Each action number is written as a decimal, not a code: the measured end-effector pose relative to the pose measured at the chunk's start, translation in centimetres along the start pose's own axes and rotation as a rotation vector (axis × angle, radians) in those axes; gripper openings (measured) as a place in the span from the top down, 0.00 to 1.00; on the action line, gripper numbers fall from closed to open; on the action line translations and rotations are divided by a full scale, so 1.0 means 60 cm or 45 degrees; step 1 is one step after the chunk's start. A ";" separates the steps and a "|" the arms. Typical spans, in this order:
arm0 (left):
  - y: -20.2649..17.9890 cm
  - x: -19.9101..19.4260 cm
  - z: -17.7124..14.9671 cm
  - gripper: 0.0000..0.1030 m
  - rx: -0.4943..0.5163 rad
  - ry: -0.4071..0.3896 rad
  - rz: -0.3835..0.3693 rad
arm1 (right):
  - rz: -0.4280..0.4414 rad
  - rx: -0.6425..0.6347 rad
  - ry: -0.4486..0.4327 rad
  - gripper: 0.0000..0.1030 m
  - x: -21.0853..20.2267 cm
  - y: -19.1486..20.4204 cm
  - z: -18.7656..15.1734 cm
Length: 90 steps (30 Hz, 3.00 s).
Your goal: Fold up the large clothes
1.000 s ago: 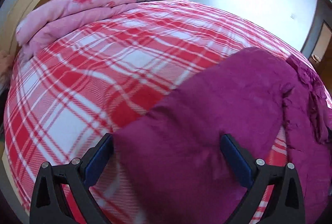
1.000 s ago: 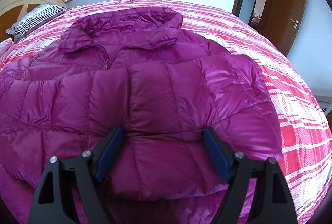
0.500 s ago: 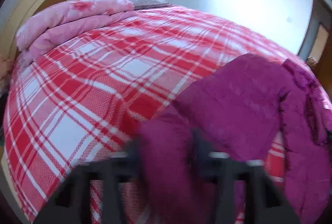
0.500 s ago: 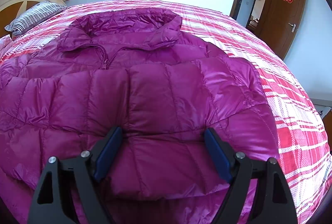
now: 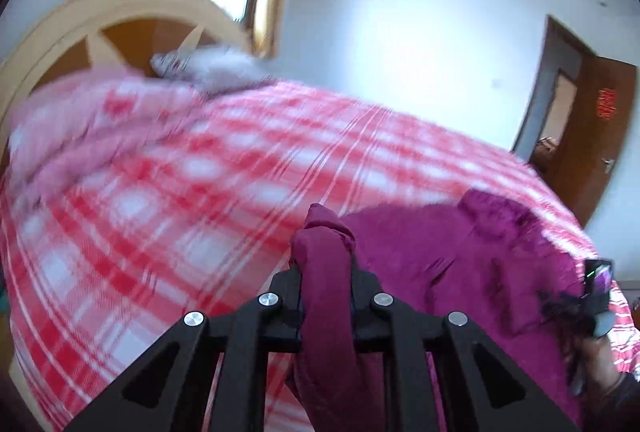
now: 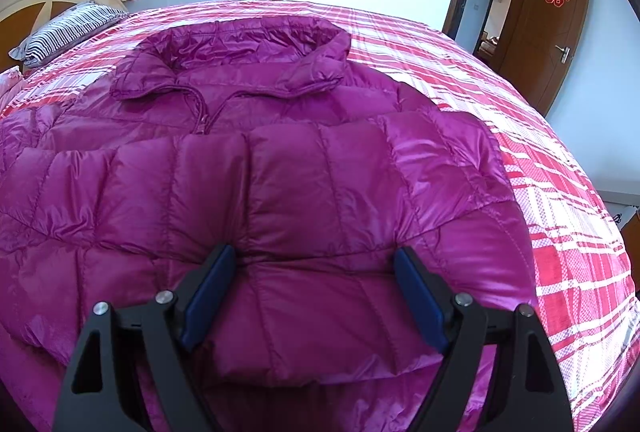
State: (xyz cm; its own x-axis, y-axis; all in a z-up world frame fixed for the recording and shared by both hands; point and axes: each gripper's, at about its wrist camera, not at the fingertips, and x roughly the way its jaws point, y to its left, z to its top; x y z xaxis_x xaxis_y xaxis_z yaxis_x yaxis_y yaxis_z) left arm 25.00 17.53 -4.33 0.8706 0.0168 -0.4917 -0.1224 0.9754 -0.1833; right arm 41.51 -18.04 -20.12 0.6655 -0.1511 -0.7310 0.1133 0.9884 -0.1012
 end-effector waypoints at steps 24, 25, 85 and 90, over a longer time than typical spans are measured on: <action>-0.517 0.111 0.023 0.86 0.432 0.102 -0.515 | 0.099 0.205 -0.134 0.14 -0.083 -0.125 0.009; -0.531 0.123 0.011 0.86 0.443 0.117 -0.507 | 0.093 0.213 -0.140 0.14 -0.084 -0.135 0.007; -0.252 0.407 -0.063 0.08 0.435 0.302 0.534 | 0.331 -0.037 -0.160 0.33 -0.067 0.015 0.047; -0.261 0.388 -0.058 0.08 0.472 0.267 0.504 | 0.288 -0.084 -0.061 0.32 -0.025 0.028 0.033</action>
State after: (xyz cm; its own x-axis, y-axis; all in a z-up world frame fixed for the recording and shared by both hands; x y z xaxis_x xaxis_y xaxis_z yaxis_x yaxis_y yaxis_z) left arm 45.55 1.90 -15.88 0.6747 0.3890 -0.6273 -0.2112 0.9161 0.3409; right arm 42.16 -16.16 -17.85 0.7030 0.0753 -0.7072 -0.0898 0.9958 0.0167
